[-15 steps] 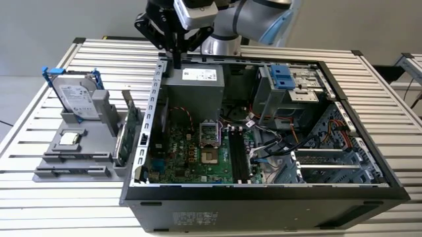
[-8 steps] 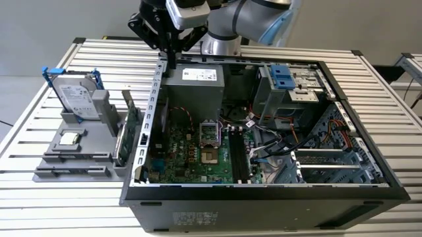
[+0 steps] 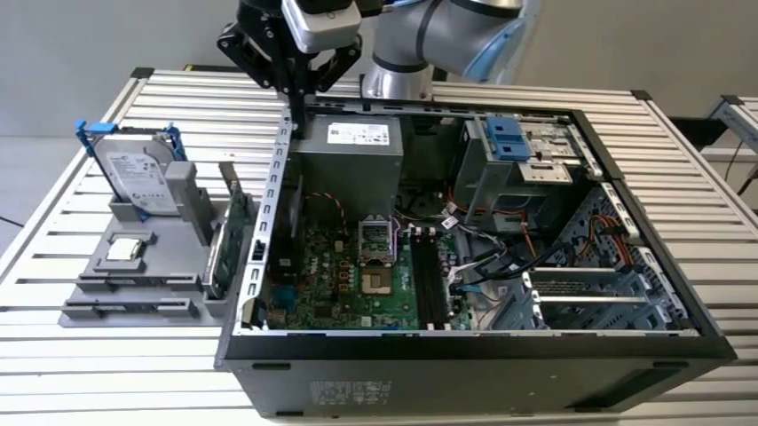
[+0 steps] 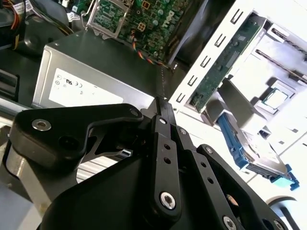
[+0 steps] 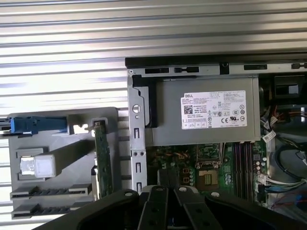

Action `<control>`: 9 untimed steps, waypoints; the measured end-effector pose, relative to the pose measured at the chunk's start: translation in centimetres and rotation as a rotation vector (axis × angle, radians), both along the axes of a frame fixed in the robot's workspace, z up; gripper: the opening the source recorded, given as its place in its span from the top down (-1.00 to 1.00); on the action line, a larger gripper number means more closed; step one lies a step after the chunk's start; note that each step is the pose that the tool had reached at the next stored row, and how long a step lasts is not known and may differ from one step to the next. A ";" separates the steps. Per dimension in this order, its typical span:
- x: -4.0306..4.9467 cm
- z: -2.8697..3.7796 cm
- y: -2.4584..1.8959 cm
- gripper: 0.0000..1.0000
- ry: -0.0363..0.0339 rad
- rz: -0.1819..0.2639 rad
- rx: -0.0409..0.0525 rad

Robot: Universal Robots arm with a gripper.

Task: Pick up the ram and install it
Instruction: 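Reach for the ram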

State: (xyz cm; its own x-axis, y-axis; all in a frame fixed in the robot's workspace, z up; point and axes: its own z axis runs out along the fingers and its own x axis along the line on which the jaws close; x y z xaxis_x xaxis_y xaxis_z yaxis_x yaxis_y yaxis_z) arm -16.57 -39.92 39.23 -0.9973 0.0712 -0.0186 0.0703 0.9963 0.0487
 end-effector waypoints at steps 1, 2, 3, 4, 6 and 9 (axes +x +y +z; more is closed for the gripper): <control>-0.14 0.00 0.00 1.00 0.0000 0.000 0.0000; -0.27 0.00 -0.01 1.00 0.0000 0.000 -0.0001; -0.41 0.00 -0.01 1.00 0.0000 0.000 0.0000; -0.54 0.00 -0.01 1.00 0.0000 0.000 0.0000; -0.81 0.00 -0.02 1.00 0.0001 0.000 0.0000; -1.22 0.00 -0.03 1.00 0.0001 0.000 0.0000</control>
State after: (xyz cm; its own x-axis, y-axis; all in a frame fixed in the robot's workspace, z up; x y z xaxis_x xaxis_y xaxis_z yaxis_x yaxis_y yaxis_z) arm -17.80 -39.95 39.23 -0.9973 0.0712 -0.0185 0.0702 0.9963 0.0487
